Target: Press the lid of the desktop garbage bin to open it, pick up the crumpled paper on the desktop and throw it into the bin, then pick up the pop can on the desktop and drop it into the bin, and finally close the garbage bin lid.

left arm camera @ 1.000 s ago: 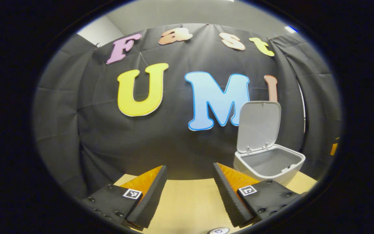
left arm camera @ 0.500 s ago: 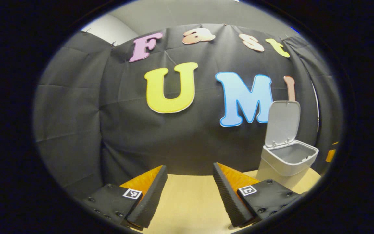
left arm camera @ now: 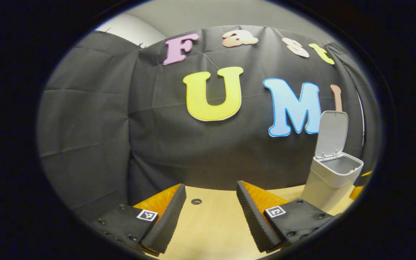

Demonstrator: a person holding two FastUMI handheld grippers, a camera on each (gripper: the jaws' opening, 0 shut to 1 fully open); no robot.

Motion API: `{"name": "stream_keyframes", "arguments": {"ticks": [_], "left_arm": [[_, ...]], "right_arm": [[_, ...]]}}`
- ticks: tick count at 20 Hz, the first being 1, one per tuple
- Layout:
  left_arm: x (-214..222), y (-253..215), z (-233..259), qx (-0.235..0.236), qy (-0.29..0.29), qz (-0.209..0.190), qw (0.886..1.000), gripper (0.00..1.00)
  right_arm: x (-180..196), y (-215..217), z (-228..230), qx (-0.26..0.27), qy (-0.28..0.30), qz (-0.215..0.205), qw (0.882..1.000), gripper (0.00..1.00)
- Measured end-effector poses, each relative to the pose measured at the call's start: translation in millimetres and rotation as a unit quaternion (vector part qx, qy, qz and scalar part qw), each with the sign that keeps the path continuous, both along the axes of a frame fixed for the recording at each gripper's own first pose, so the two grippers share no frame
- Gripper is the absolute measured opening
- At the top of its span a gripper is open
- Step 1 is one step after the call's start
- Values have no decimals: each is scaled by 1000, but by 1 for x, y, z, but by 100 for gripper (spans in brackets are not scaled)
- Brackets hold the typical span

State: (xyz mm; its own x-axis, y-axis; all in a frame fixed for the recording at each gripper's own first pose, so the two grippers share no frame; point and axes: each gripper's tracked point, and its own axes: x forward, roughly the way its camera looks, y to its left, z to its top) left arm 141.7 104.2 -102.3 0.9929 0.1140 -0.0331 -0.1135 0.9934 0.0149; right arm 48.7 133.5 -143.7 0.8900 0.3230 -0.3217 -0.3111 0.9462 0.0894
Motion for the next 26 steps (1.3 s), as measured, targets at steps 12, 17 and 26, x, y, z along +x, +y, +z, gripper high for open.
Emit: {"name": "stream_keyframes", "arguments": {"ticks": [12, 17, 26], "left_arm": [[3, 32, -7, -6, 8, 10, 1000, 94], [2, 41, -11, -9, 12, 16, 1000, 99], [2, 54, -18, -9, 19, 31, 999, 99]], "right_arm": [[0, 54, -107, -73, 95, 71, 990, 95], [-2, 62, -138, -85, 131, 82, 984, 95], [0, 64, -174, -102, 173, 90, 976, 95]]}}
